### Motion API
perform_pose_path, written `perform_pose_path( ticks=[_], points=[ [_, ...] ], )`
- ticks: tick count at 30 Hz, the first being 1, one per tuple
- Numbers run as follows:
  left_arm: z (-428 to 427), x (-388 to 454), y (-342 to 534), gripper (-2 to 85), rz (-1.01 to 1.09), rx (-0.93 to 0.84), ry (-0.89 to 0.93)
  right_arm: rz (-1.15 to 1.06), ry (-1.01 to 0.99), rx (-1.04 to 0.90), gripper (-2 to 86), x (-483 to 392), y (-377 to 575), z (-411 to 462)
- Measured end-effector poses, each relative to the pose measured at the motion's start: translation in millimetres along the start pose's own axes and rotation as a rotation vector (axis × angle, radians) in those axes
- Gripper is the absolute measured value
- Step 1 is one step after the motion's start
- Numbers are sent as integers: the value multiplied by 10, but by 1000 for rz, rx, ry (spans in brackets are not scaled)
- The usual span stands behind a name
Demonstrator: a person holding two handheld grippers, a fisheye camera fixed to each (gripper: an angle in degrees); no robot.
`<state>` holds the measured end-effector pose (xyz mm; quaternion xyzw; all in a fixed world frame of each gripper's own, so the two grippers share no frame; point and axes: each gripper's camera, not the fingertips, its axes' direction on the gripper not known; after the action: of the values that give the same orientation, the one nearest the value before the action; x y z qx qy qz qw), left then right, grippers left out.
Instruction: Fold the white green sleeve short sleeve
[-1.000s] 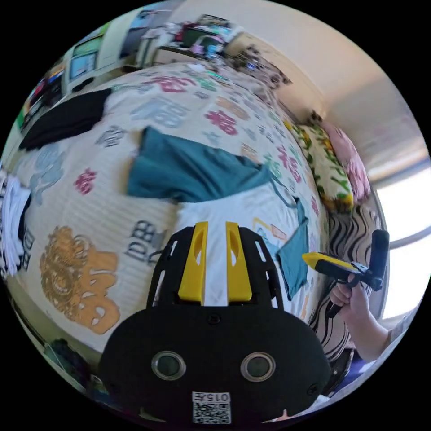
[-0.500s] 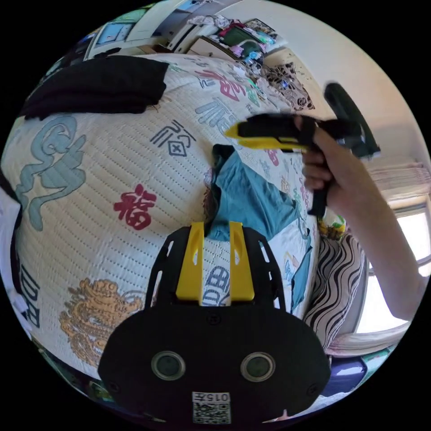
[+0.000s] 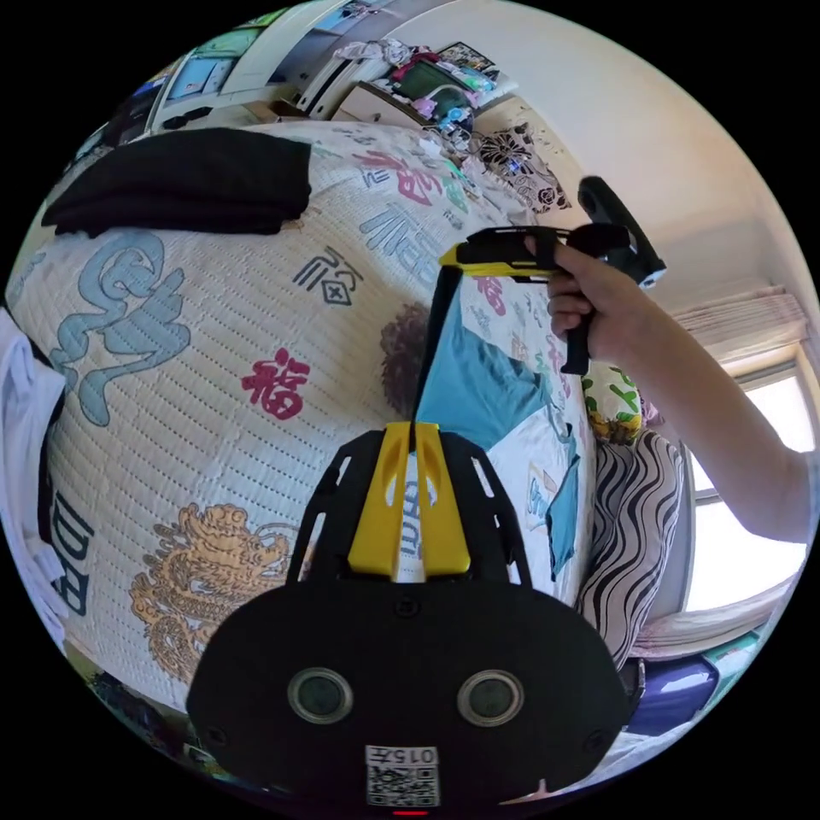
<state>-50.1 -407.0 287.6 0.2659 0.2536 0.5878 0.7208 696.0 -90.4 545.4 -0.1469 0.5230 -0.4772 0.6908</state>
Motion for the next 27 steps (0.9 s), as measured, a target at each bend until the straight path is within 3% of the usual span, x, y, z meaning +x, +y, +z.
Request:
perform_pose_path(
  ticks=[5,13,19,24,27],
  points=[
    [-314,580,202,-7,208,50,3,61,-156,225,-10,469,647,-672],
    [107,1499,876,2,525,-70,-57,276,-198,280,-6,1418,1863,-832],
    [649,1641,1233,56,545,-317,-111,413,-58,131,28,1765,2287,-537],
    [490,1718,1112,59,506,-187,-104,271,-35,230,26,1605,2285,-724],
    [623,1712,920,59,465,-168,-126,164,29,177,5,1414,2072,-645]
  ],
)
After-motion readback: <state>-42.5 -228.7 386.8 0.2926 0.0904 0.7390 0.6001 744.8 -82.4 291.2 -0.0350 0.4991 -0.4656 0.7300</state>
